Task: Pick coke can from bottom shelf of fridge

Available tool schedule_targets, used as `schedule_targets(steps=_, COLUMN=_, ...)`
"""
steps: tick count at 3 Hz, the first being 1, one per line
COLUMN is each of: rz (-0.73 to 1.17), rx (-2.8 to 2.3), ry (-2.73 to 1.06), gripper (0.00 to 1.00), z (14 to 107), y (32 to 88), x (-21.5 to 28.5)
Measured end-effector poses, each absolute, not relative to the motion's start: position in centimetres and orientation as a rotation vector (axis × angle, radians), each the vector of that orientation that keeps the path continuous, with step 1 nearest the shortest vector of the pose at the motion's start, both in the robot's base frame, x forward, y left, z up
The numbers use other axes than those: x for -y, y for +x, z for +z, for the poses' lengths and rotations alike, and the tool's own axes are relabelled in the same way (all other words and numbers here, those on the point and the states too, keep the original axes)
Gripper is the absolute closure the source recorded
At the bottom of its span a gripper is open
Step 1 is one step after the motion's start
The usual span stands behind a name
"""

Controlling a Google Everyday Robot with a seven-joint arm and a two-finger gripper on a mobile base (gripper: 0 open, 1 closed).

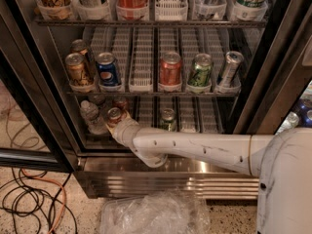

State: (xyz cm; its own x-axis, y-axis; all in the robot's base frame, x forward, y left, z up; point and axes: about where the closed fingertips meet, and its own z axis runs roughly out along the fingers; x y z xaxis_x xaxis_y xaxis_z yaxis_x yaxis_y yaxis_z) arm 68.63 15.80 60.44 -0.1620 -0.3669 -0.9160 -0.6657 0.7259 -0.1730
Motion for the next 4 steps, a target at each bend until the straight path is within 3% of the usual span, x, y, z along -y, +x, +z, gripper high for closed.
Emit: schedule_targets(steps=4, rz=0.340, rx=-1.655, ry=-0.818, gripper=1.00, z=65.4, y=70.0, x=-15.6)
